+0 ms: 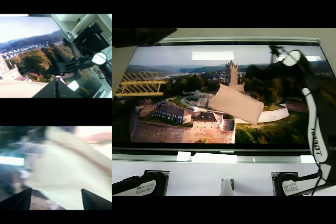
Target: Fold the shirts.
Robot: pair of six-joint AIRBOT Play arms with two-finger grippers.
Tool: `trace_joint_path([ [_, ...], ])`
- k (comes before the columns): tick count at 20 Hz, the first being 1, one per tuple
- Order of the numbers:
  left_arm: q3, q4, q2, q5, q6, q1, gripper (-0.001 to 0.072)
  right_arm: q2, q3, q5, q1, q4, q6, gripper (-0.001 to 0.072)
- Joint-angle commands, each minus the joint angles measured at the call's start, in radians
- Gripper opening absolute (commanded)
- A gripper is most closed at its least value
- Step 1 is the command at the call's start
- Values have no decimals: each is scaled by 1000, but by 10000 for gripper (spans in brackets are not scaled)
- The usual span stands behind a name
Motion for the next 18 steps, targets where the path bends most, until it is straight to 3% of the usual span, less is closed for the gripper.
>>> trace_joint_path([
  [1,0,18,3,-2,-1,0,38,33,-64,312,-209,-224,-14,628],
  [4,0,19,2,-2,-1,0,38,33,-268,334,-299,-141,-61,629],
  [8,-1,19,2,-1,-2,0,38,26,-463,110,-238,-35,-129,626],
  [13,0,18,2,-1,-2,-1,38,-13,-472,-84,-109,34,-165,600],
  [18,-1,15,2,-1,-32,-1,38,-47,-472,-164,-84,56,-145,589],
])
